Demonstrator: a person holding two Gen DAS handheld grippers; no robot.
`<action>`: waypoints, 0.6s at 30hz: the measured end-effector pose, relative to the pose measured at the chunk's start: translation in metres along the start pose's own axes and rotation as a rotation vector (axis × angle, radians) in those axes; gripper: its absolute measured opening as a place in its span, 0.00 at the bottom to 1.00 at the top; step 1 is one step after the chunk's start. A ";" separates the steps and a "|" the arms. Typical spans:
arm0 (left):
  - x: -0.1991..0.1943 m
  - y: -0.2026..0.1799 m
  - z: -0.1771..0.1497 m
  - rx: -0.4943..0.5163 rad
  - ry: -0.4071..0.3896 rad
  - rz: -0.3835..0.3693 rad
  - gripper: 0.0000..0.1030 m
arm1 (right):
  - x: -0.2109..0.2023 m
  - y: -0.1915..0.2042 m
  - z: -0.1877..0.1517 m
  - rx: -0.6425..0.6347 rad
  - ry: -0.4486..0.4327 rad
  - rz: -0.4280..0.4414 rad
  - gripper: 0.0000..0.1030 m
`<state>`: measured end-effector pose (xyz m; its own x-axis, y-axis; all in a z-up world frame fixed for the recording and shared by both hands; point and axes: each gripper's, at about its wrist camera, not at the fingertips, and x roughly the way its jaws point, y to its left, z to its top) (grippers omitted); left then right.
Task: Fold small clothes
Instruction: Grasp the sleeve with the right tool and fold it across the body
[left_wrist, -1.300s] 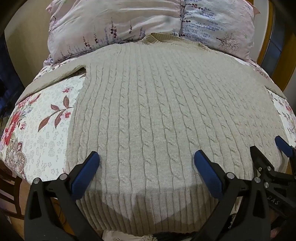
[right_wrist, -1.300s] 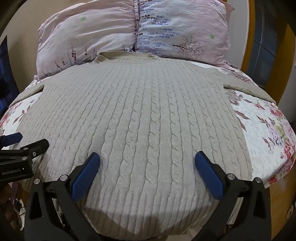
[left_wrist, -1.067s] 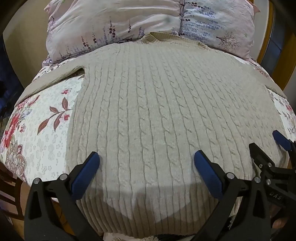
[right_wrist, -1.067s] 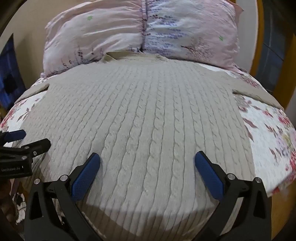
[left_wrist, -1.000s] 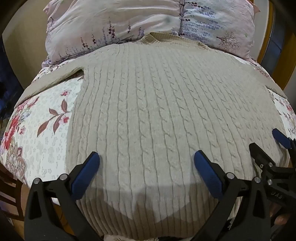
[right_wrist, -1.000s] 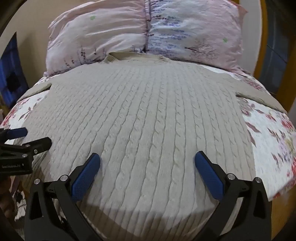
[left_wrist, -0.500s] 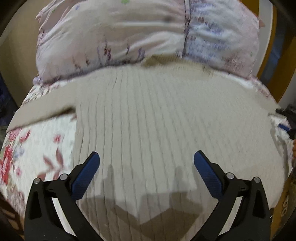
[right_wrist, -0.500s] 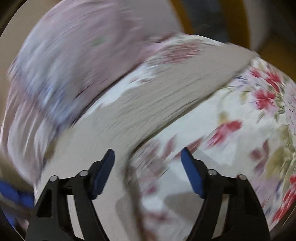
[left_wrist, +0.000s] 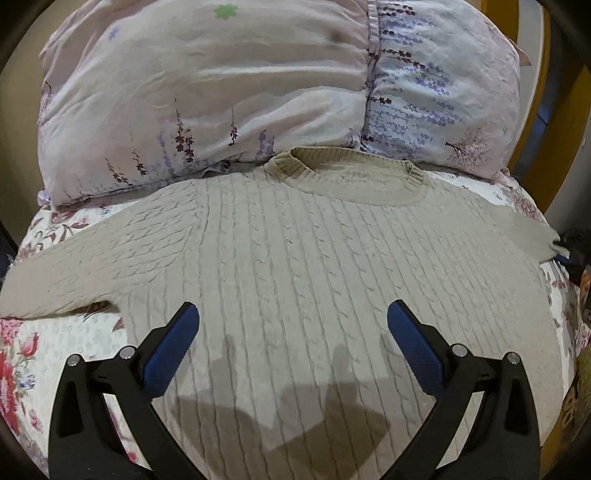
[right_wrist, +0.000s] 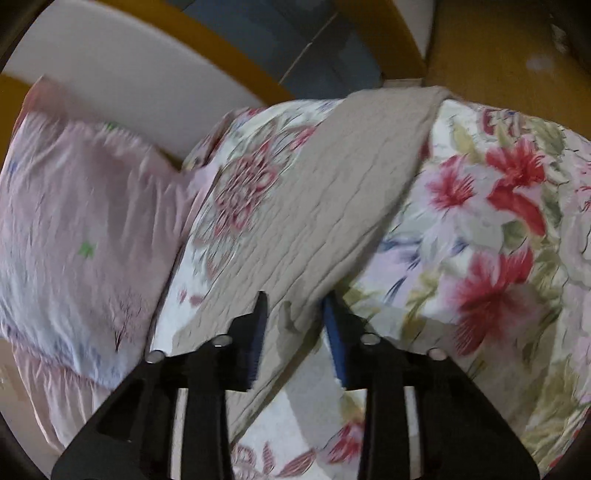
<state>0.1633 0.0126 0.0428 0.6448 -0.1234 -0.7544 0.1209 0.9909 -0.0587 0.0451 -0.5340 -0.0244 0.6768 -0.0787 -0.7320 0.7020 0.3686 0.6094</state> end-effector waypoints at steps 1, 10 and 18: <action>0.003 0.002 0.002 -0.012 0.002 -0.020 0.98 | 0.000 -0.003 0.002 0.010 -0.011 -0.002 0.21; 0.020 0.012 0.010 -0.074 0.002 -0.120 0.98 | -0.009 0.032 -0.001 -0.207 -0.117 -0.064 0.10; 0.021 0.019 0.015 -0.129 -0.009 -0.185 0.98 | -0.041 0.138 -0.064 -0.543 -0.105 0.190 0.10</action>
<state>0.1905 0.0282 0.0362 0.6271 -0.3033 -0.7174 0.1403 0.9500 -0.2790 0.1003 -0.4205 0.0698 0.8176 -0.0464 -0.5739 0.3709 0.8048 0.4634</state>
